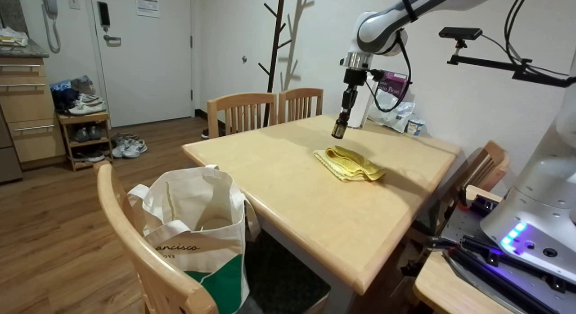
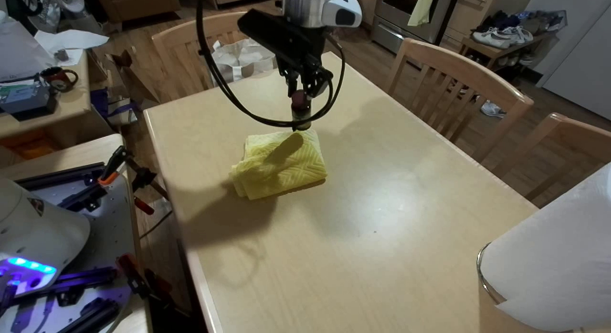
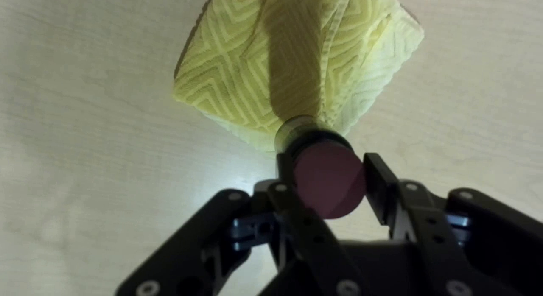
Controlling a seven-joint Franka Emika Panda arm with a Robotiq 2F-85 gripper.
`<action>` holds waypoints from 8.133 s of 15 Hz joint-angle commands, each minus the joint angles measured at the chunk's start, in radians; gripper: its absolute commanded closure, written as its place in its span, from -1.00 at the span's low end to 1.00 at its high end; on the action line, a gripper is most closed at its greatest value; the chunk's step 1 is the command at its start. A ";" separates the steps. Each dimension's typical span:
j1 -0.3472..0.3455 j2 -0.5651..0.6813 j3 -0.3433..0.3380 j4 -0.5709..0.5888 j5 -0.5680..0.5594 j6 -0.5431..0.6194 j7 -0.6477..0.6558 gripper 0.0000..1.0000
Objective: Move the bottle to the left, use the yellow towel to wipe the table
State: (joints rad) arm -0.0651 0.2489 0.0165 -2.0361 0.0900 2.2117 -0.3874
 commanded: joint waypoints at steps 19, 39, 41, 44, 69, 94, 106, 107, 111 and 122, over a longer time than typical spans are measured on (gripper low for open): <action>0.025 0.077 0.097 0.023 0.035 0.045 -0.340 0.63; 0.205 0.132 0.184 0.083 -0.362 0.208 -0.398 0.63; 0.211 0.152 0.212 0.107 -0.353 0.174 -0.473 0.63; 0.217 0.186 0.251 0.153 -0.338 0.091 -0.595 0.63; 0.269 0.210 0.253 0.028 -0.410 0.137 -1.064 -0.38; 0.119 0.178 0.035 -0.018 -0.274 0.246 -0.280 -1.00; 0.072 0.079 0.016 -0.257 -0.160 0.307 0.210 -1.00; 0.074 0.076 0.018 -0.264 -0.140 0.304 0.247 -1.00; 0.085 0.122 0.023 -0.239 -0.038 0.313 0.384 -0.24; 0.125 0.175 0.015 -0.230 0.045 0.435 0.586 0.89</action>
State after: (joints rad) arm 0.0436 0.4203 0.0412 -2.2640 0.1251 2.6167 0.1558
